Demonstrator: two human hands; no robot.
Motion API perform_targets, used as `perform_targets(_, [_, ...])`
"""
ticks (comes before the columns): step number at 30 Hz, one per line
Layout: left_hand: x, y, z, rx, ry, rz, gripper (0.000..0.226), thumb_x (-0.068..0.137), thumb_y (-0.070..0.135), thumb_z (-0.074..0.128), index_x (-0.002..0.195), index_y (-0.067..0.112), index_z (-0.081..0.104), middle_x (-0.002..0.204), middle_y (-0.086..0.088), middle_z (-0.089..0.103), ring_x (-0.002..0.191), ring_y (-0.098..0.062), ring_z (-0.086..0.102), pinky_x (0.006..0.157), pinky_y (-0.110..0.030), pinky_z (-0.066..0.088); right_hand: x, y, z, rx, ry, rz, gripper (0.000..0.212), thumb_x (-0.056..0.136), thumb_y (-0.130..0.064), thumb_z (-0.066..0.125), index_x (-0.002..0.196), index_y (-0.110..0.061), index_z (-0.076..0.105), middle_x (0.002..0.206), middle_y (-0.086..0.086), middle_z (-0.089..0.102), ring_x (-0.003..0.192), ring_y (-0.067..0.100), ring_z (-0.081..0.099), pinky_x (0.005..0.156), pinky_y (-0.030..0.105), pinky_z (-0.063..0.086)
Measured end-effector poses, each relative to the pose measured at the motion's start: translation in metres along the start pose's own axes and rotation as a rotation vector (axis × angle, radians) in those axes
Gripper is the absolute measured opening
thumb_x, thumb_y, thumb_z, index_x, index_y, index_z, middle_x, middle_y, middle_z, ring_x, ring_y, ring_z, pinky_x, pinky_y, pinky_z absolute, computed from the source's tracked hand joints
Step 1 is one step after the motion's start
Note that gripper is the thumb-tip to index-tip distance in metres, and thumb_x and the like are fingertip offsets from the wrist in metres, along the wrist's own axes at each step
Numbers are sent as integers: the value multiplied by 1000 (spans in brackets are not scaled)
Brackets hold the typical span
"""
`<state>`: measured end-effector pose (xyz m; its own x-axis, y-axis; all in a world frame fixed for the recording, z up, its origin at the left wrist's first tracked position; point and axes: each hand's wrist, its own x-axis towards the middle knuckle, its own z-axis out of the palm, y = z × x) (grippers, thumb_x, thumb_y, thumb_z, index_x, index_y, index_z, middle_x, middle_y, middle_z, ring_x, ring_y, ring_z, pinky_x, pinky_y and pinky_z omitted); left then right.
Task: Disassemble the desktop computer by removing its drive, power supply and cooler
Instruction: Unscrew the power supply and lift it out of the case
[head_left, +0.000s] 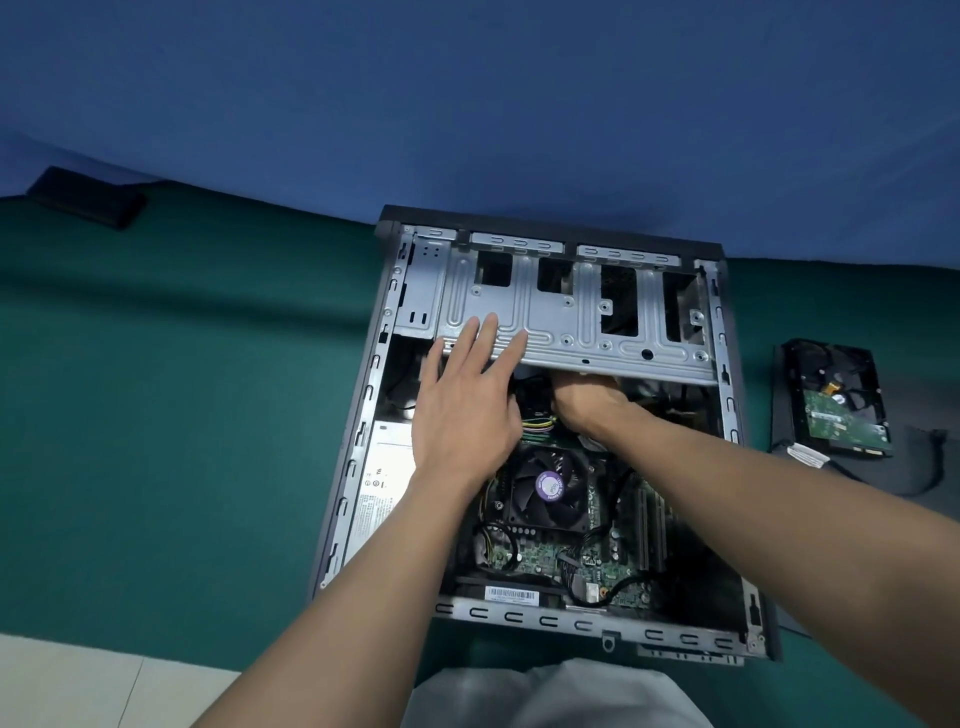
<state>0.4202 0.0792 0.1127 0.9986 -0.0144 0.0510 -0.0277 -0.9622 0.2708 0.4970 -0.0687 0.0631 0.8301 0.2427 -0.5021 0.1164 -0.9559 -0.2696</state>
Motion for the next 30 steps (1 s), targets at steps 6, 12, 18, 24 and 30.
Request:
perform_targets(6, [0, 0, 0, -4, 4, -11, 68, 91, 28, 56, 152, 33, 27, 161, -1, 20, 150, -17, 12, 120, -41, 4, 2, 7, 7, -41, 42, -36, 37, 91, -18, 46, 127, -16, 41, 132, 18, 50, 103, 36, 55, 83, 37, 46])
perform_targets(12, [0, 0, 0, -13, 1, -12, 66, 92, 28, 53, 152, 32, 27, 161, -1, 21, 150, -17, 12, 121, -42, 6, 8, 14, -3, -113, -129, -53, 52, 96, -26, 41, 144, -13, 25, 150, 21, 32, 132, 36, 39, 107, 43, 33])
perform_targets(18, [0, 0, 1, -3, 4, -10, 65, 92, 29, 51, 152, 32, 27, 161, -1, 21, 150, -17, 13, 120, -42, 5, 9, 16, -3, -131, -95, -111, 56, 94, -14, 47, 145, -13, 24, 150, 19, 31, 132, 36, 38, 108, 41, 34])
perform_targets(24, [-1, 0, 1, 0, 4, -14, 64, 92, 30, 50, 152, 33, 27, 161, 0, 21, 149, -17, 13, 121, -43, 7, 4, 13, 8, -102, 65, -96, 47, 89, -8, 52, 133, -13, 37, 130, 19, 49, 107, 36, 53, 78, 30, 38])
perform_targets(30, [0, 0, 0, 1, -8, -12, 64, 93, 30, 49, 152, 32, 26, 162, -1, 20, 150, -17, 12, 122, -43, 7, 10, 16, -6, -146, -98, -89, 55, 96, -17, 45, 147, -14, 24, 153, 17, 27, 135, 34, 34, 110, 41, 31])
